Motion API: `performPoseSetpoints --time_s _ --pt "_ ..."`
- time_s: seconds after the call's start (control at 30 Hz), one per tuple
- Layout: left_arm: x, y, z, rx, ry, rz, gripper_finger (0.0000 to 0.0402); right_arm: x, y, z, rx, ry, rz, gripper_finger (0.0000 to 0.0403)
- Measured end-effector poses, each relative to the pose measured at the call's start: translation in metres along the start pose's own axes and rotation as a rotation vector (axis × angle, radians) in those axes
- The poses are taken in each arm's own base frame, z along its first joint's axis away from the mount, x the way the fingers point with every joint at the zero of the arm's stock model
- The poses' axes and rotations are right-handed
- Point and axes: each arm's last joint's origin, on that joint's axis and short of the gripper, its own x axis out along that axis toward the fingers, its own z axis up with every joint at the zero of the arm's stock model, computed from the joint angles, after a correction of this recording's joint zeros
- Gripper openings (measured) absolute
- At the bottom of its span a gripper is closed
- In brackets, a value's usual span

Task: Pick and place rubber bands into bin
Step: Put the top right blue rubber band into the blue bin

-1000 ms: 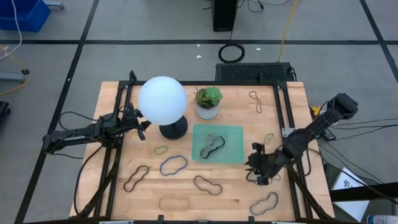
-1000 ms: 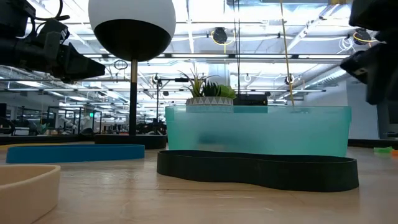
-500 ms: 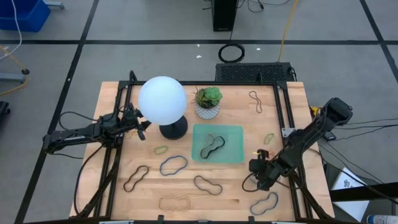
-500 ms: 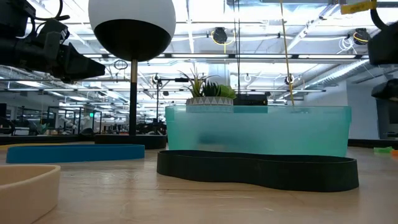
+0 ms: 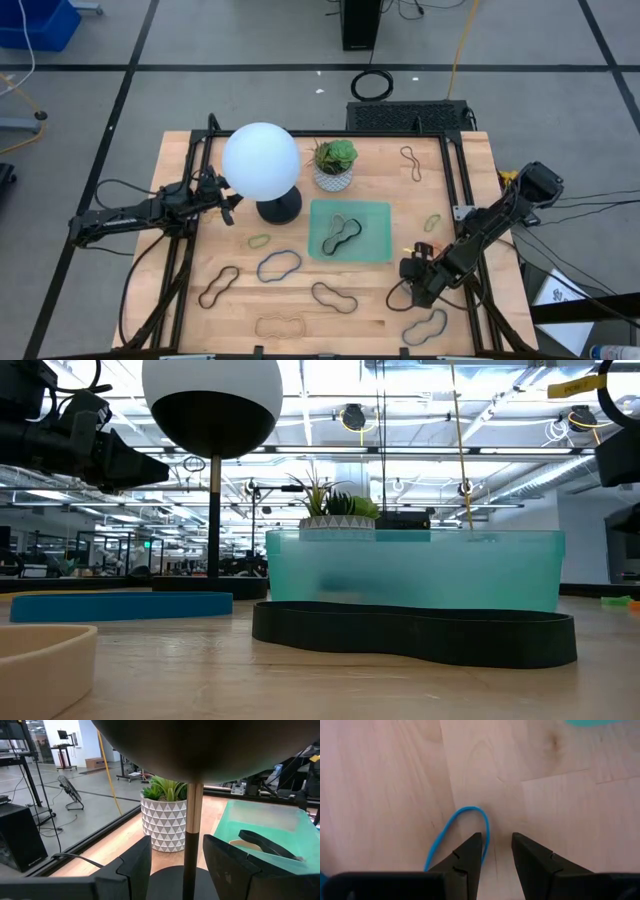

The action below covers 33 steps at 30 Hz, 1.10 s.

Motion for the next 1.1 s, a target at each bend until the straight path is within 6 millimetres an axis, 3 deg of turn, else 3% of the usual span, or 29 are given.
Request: performPoseSetpoints --time_s 0.5,1.1 --pt "0.000 0.000 0.000 0.000 0.000 0.000 0.0186 -0.007 0.003 -0.006 0.004 -0.051 0.008 0.0106" --pt "0.000 0.000 0.000 0.000 0.000 0.000 0.0186 0.013 -0.019 -0.026 0.109 -0.057 -0.035 0.0106"
